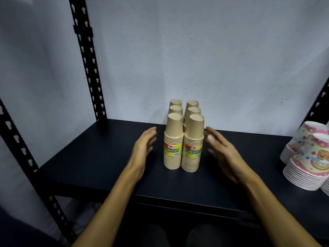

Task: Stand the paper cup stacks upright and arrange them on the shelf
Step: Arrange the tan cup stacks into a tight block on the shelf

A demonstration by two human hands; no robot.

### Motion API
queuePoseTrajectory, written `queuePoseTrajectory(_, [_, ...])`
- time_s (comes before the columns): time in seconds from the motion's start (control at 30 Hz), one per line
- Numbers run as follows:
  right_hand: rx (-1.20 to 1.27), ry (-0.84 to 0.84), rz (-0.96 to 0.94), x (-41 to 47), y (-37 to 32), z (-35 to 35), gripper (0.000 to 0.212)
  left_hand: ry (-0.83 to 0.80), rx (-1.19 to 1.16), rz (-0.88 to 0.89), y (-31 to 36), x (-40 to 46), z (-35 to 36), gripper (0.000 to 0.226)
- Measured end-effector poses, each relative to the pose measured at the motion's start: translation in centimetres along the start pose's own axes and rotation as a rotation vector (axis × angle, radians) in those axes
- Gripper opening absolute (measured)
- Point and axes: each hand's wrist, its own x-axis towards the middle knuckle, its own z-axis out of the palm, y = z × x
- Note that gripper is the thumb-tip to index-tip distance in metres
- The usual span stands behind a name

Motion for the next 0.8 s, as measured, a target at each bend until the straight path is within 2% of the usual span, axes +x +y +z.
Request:
queuePoseTrajectory(0.1, [-0.073, -0.068, 0.012, -0.6, 0.4, -0.4, 0.11, -0.164, 0.166, 0.037, -0.9, -1.3, -1.3, 0.092])
queuePoseTrajectory(0.17, [-0.184, -0.073, -0.005, -0.5, 0.4, 0.3, 0.109, -0.235, 0.292, 0.08, -1.4, -1.4, -1.1, 0.104])
queuePoseTrajectory(0.3, [-0.304, -0.059, -0.054, -1.1, -0.2, 1.1, 0.092, -0.261, 0.486, 0.149, -1.4, -1.7, 0.0, 0.102])
queuePoseTrajectory(0.4, [-0.305, -0.058, -0.055, -1.3, -0.2, 1.2, 0.091, -0.243, 0.557, 0.15, -1.6, -1.6, -0.1, 0.103])
queuePoseTrajectory(0.8, [-0.325, -0.072, -0.042, -1.4, -0.1, 1.2, 0.092, -0.245, 0.591, 0.157, -1.7, -1.4, 0.1, 0.099])
